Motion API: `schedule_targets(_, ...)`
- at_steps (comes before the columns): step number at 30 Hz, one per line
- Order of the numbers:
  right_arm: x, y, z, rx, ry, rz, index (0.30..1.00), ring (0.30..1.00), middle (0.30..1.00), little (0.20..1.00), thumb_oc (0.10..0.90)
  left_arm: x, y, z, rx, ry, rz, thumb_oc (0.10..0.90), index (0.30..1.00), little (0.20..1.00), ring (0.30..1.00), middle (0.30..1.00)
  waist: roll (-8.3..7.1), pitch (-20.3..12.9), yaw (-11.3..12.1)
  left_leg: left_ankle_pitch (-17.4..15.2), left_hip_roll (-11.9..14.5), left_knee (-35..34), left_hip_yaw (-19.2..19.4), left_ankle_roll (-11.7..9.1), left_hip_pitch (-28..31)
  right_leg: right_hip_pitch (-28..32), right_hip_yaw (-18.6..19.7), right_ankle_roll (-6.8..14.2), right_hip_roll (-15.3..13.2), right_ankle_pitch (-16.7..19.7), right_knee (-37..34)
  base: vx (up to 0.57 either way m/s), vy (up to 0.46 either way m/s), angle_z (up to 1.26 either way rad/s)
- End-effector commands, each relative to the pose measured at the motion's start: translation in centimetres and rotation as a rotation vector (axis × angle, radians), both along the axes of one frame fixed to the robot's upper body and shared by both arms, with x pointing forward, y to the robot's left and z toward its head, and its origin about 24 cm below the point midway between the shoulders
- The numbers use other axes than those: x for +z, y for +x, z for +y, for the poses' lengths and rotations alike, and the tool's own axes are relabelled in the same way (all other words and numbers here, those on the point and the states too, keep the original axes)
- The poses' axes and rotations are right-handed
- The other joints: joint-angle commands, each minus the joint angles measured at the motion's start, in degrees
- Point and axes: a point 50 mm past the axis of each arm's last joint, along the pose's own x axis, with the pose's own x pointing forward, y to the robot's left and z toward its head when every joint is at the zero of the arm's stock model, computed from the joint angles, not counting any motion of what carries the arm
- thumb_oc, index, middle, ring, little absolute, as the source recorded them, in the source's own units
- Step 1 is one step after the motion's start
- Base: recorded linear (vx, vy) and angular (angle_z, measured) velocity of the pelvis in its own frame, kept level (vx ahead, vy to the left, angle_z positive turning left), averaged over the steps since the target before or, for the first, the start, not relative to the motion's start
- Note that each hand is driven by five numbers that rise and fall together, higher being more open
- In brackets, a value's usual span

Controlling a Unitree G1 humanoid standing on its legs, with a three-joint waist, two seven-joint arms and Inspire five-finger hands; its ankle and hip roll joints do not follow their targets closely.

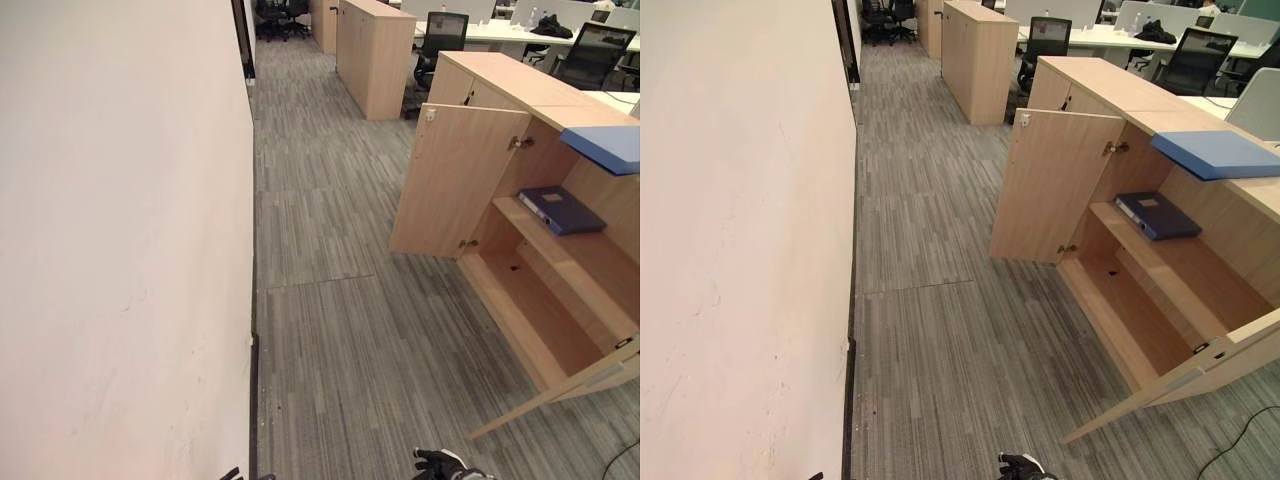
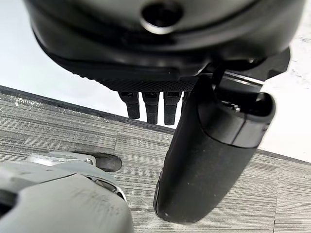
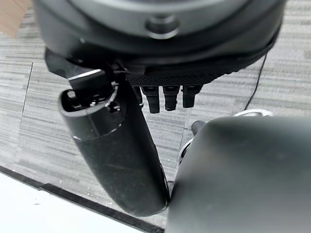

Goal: Put the empty folder in the office cabinet

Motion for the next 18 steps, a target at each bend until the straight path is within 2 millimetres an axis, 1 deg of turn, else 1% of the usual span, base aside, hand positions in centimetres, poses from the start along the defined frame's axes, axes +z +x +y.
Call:
schedule_targets(1,-0.35,-0.75,0.33,0.015,-0.004,0.058,0.900,0.900,0.900,0.900,0.800,0.31,2.07,-0.06,0.007,-0.013,-0.071,0.800,0.900,0.900,0.900,0.900,-1.76,0.55,0.74,-1.64,0.19,-2.92,2.41,-3.27,1.42,4.58,-0.21,4.97,-1.44,1.96,-6.57,0.00,0.000,0.00)
schedule_targets(18,-0.43,-1.15,0.18,0.003,0.000,0.071,0.900,0.900,0.900,0.900,0.800,0.09,1.39,-0.04,-0.039,-0.016,-0.026,0.800,0.900,0.900,0.900,0.900,-1.75,0.39,0.41,-1.73,0.31,-2.92,2.36,-3.35,1.91,4.97,-0.27,4.82,-1.30,1.75,-6.57,0.00,0.000,0.00)
